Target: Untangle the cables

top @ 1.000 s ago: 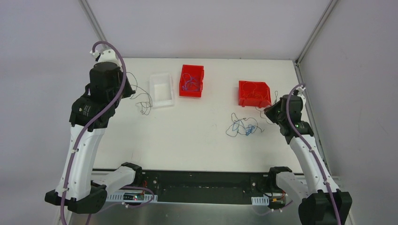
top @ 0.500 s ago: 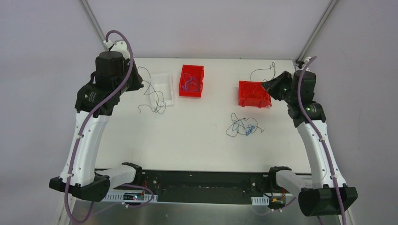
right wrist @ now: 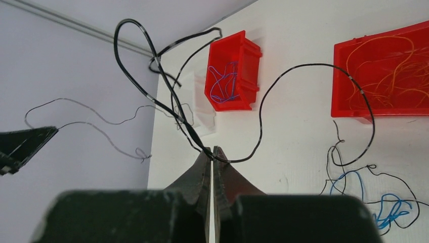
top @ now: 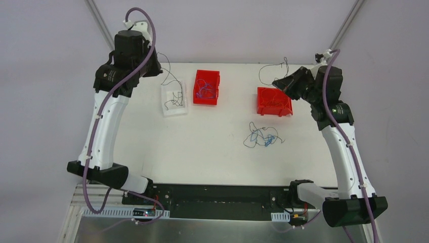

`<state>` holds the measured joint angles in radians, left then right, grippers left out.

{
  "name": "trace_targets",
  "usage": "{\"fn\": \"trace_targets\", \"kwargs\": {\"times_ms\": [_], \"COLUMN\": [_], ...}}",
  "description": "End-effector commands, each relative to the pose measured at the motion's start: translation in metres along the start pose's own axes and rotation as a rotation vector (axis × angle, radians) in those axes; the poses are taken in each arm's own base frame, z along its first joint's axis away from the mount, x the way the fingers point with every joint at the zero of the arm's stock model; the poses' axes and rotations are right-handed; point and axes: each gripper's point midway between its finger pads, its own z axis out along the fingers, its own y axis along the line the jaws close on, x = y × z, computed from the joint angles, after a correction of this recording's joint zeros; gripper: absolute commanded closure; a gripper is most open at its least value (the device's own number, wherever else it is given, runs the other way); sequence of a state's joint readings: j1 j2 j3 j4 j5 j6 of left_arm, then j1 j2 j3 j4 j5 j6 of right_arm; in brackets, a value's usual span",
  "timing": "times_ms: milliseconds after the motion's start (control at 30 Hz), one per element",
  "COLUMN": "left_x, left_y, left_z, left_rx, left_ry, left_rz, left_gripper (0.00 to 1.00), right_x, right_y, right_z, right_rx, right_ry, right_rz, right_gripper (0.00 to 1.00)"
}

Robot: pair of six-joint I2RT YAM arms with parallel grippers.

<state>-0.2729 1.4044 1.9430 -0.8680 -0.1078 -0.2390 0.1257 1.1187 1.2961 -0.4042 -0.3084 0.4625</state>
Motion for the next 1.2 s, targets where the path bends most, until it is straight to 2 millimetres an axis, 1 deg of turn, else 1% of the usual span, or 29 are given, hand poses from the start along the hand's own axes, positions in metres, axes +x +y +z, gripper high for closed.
{"fn": "trace_targets", "kwargs": {"times_ms": [0, 267, 333, 467, 567, 733, 867, 933, 967, 1000, 1067, 1167], "left_x": [-0.006, 0.01, 0.015, 0.029, 0.047, 0.076, 0.101, 0.116, 0.124, 0.131, 0.15, 0.176], "left_y": [0.01, 0.044, 0.052, 0.062, 0.066, 0.064, 0.073, 0.073, 0.068, 0.066, 0.062, 0.062], "left_z": [0.029, 0.103, 0.119, 0.143, 0.16, 0.187, 0.207, 0.214, 0.217, 0.22, 0.229, 0.24], "left_rx": [-0.063, -0.16, -0.183, -0.22, -0.23, -0.205, -0.243, -0.256, -0.259, -0.282, -0.302, -0.318], "left_ry": [0.008, 0.083, 0.102, 0.15, 0.2, 0.283, 0.341, 0.37, 0.384, 0.39, 0.424, 0.476], "left_rz": [0.024, -0.055, -0.06, -0.05, -0.031, -0.019, 0.008, 0.033, 0.06, 0.09, 0.131, 0.127], "left_gripper": [1.0, 1.0, 1.0, 1.0, 1.0, 1.0, 1.0, 1.0, 1.0, 1.0, 1.0, 1.0], "right_x": [-0.002, 0.0, 0.001, 0.006, 0.009, 0.01, 0.012, 0.012, 0.013, 0.013, 0.014, 0.017], "right_y": [0.034, 0.067, 0.068, 0.067, 0.063, 0.064, 0.065, 0.065, 0.064, 0.063, 0.062, 0.064], "right_z": [-0.021, -0.045, -0.047, -0.047, -0.045, -0.043, -0.044, -0.045, -0.045, -0.044, -0.043, -0.042], "right_rx": [-0.117, -0.226, -0.231, -0.233, -0.229, -0.241, -0.249, -0.248, -0.247, -0.243, -0.244, -0.26], "right_ry": [0.008, 0.041, 0.042, 0.053, 0.058, 0.062, 0.069, 0.067, 0.066, 0.067, 0.071, 0.088], "right_rz": [-0.037, -0.086, -0.087, -0.083, -0.078, -0.071, -0.068, -0.071, -0.071, -0.069, -0.064, -0.052], "right_gripper": [1.0, 1.0, 1.0, 1.0, 1.0, 1.0, 1.0, 1.0, 1.0, 1.0, 1.0, 1.0]}}
